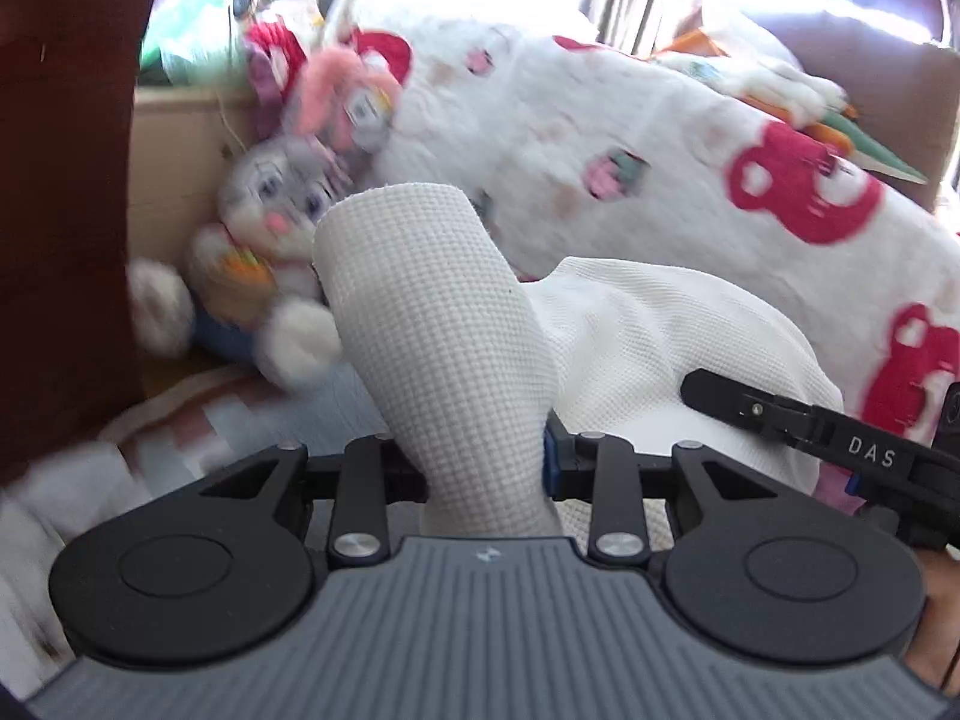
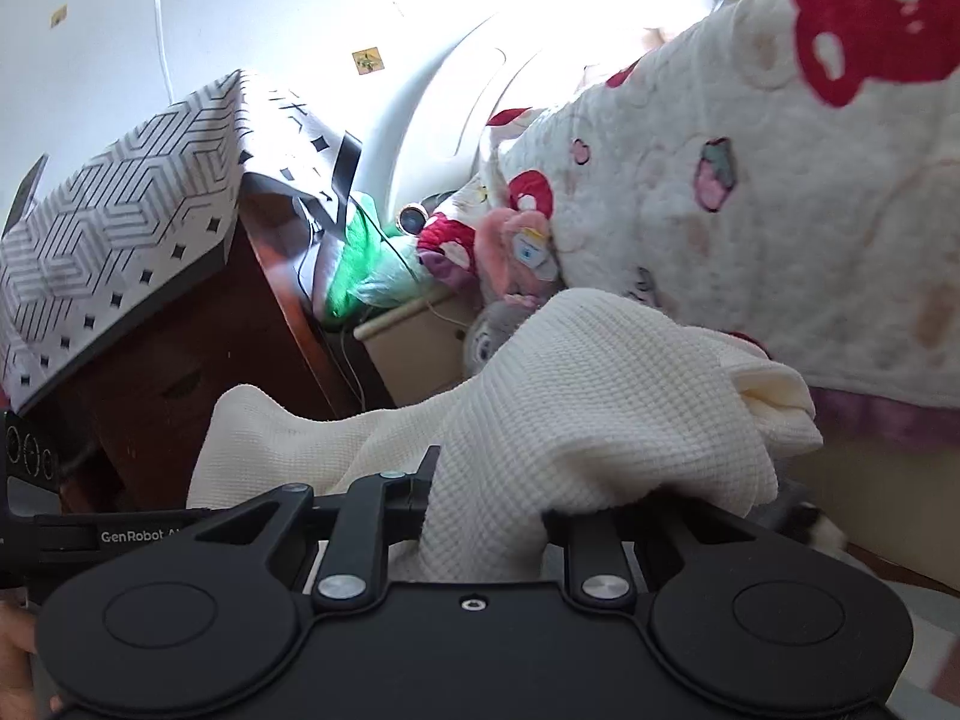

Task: Fold clothes
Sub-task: 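Carry the folded top with both grippers onto the stack of folded clothes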

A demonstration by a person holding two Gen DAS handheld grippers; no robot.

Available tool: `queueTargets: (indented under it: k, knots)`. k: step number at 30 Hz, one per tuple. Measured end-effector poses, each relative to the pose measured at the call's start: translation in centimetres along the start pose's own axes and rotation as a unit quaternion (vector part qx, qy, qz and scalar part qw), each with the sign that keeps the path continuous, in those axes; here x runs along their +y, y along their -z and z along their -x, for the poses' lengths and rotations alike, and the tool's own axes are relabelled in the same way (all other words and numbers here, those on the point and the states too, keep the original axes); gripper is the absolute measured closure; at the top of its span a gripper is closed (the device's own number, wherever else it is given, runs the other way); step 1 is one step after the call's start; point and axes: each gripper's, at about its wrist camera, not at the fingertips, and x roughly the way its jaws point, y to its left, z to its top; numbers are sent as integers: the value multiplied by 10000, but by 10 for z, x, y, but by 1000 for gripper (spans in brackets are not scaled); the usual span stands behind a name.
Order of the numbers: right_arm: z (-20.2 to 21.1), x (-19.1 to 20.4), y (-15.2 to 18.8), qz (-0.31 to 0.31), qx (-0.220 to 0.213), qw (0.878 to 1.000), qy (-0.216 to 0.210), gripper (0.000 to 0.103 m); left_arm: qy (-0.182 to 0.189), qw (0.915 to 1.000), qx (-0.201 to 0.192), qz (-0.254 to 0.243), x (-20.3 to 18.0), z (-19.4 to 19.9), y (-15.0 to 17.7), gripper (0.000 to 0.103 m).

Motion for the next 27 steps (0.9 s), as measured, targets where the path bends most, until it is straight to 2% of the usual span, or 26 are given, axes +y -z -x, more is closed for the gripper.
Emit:
queueTargets:
  k: [4, 5, 6, 7, 8, 9, 11, 13, 15, 18, 21, 23, 26, 27]
  knots:
    - [-70, -40, -11, -355, 271, 9987, -242, 78, -106, 9992, 345, 161, 36, -56, -29, 72]
    - [-86, -50, -7, -269, 329, 9989, -171, 77, -80, 9988, 455, 182, 45, -76, -27, 71]
    - [-100, -60, 0, -197, 359, 9992, -14, 68, -27, 9981, 567, 222, 54, -97, -25, 71]
    - [-114, -71, 9, -178, 463, 9986, 173, 65, -48, 9970, 733, 259, 63, -118, -18, 69]
    - [-128, -83, 20, -279, 687, 9966, 359, 60, -177, 9949, 952, 275, 70, -136, -7, 69]
    - [-138, -96, 32, -507, 899, 9933, 511, 60, -337, 9920, 1185, 283, 77, -154, 4, 67]
    - [-132, -116, 54, -1063, 847, 9899, 404, 60, -419, 9917, 1161, 374, 88, -164, 20, 52]
    - [-113, -126, 69, -1495, 618, 9868, 54, 58, -284, 9919, 1045, 659, 100, -161, 27, 51]
    - [-91, -128, 79, -1752, 465, 9833, -161, 50, -119, 9903, 1045, 903, 108, -160, 29, 50]
    - [-78, -130, 87, -2070, 625, 9745, -603, 43, -79, 9905, 985, 962, 110, -161, 31, 49]
    - [-78, -127, 98, -2474, 944, 9567, -1209, 39, 18, 9881, 1003, 1166, 111, -165, 29, 48]
    - [-81, -113, 107, -2412, 1241, 9521, -1411, 31, 13, 9880, 1062, 1119, 106, -167, 24, 51]
    - [-92, -87, 112, -1721, 1502, 9667, -1152, 30, -213, 9894, 1177, 818, 90, -168, 12, 53]
    - [-95, -79, 111, -1559, 1558, 9690, -1119, 33, -287, 9889, 1234, 778, 86, -169, 8, 53]
